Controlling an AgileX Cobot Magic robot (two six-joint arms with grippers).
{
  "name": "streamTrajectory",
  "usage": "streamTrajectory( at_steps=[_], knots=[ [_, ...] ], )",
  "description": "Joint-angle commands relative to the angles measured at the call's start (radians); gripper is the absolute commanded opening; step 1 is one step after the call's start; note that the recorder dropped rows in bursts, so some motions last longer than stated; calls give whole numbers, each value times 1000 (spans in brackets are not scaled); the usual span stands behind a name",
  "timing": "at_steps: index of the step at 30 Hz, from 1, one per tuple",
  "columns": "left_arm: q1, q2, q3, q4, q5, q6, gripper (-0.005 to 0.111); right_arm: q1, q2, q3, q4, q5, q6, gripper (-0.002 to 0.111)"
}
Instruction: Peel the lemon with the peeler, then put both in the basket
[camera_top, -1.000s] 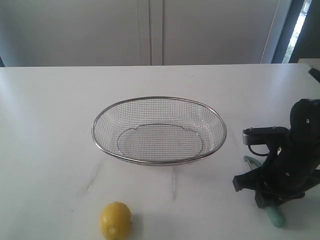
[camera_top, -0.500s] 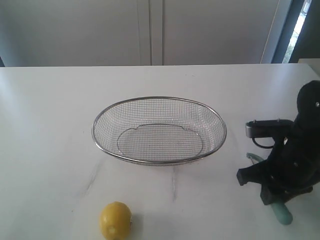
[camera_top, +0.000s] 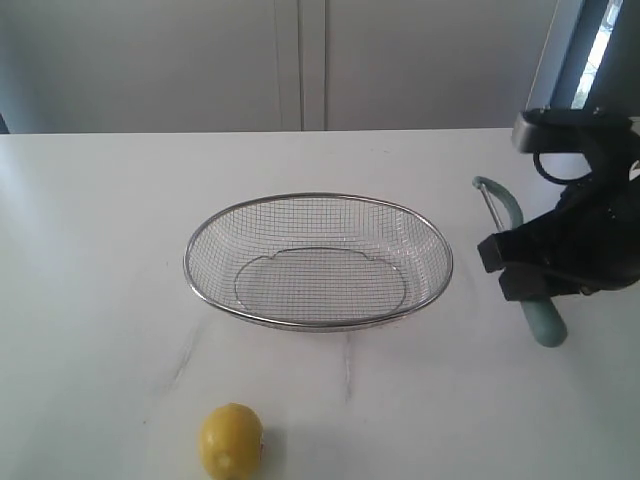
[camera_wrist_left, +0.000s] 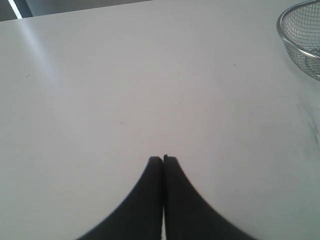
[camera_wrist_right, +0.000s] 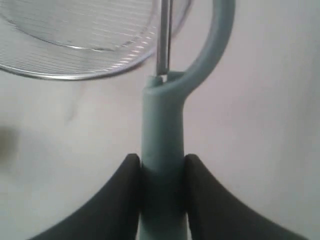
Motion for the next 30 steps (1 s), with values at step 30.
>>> streamTrajectory(
  at_steps=[30],
  knots=[
    [1, -4, 4, -9, -3, 2, 0, 2, -87, -7, 139, -147, -114, 0]
  ],
)
